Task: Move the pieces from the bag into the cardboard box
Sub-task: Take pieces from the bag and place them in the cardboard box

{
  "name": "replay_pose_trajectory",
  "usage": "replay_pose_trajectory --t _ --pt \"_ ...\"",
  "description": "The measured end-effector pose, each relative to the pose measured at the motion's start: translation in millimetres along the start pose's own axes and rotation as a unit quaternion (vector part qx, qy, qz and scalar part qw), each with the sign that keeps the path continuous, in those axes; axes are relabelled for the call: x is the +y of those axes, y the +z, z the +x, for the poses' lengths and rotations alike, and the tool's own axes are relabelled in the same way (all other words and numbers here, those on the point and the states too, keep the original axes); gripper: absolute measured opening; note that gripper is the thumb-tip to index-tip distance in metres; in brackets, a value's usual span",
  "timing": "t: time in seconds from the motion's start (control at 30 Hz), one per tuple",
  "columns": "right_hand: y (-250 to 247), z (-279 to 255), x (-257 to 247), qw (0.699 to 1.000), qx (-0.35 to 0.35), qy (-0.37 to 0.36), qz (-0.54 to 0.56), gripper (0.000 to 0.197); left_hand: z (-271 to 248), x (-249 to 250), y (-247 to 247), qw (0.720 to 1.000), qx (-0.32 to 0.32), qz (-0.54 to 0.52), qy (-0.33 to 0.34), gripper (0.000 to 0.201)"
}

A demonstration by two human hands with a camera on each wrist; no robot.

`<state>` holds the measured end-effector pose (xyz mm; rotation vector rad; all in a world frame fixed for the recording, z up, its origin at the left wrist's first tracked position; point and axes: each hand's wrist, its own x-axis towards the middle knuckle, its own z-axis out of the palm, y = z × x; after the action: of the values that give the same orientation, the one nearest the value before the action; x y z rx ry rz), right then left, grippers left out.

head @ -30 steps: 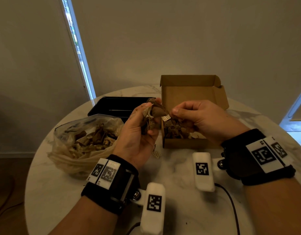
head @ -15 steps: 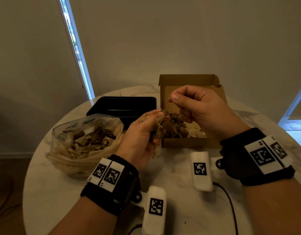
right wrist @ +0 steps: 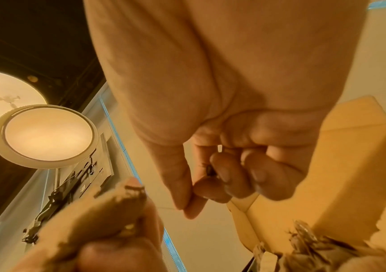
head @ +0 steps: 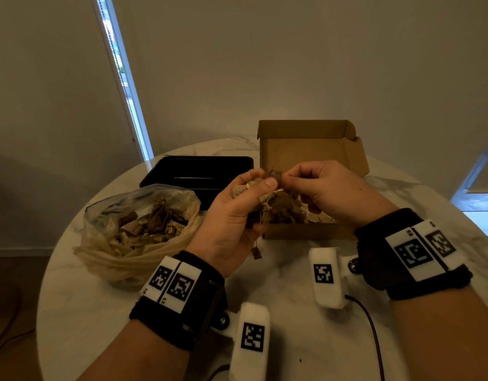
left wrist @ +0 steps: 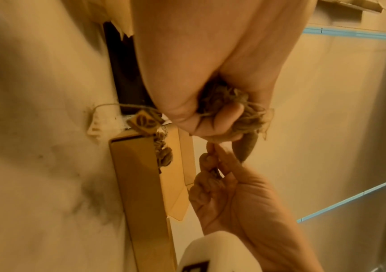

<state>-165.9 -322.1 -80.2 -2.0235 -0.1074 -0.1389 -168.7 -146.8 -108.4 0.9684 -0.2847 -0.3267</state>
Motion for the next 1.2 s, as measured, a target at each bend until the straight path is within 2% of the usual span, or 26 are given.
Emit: replay_pose_trajectory --t 0.1,0.27,0.43,0.57,0.73,0.83,0.93,1.0,1.2 --pt "1.4 0.2 -0.9 1.0 0.013 0.011 -0.001 0.013 2.8 -0.2 -4.7 0.998 0.055 0.001 0.023 0.034" --pt "3.9 -0.4 -2.4 1.0 0.02 0.005 0.007 0.013 10.9 -4.1 -13.3 0.99 0.14 -0.026 0.023 0.018" --pt "7.0 -2.7 -6.9 0.999 0.004 -0.041 0.006 0.009 11.2 -4.1 -16.2 0.983 0.182 -0.023 0.012 0.012" --pt "7.7 -4.0 -11.0 0.995 0.013 -0.098 0.004 0.008 9.7 -4.9 -15.3 0.986 0.166 0.017 -0.009 0.014" --pt "5.5 -2.4 -8.9 0.992 0.023 -0.127 -0.014 0.009 5.9 -7.8 -7.3 0.992 0.102 0.069 -0.04 0.008" --pt "3.1 -0.6 -5.4 0.992 0.025 -0.118 -0.038 0.008 0.5 -4.9 1.3 0.996 0.032 0.058 -0.055 0.007" --pt "1.3 1.6 -0.8 0.995 0.028 -0.067 -0.075 0.009 -2.4 -2.5 5.9 0.998 -0.015 0.03 -0.058 0.017" --pt "-0.3 2.1 2.4 0.995 0.021 -0.044 -0.084 0.011 -1.6 -2.6 5.4 0.998 -0.009 0.029 -0.052 0.029" --pt "-3.5 0.4 2.7 0.999 0.016 -0.002 -0.045 0.011 5.7 -5.5 -8.0 0.996 0.084 0.028 -0.009 0.028"
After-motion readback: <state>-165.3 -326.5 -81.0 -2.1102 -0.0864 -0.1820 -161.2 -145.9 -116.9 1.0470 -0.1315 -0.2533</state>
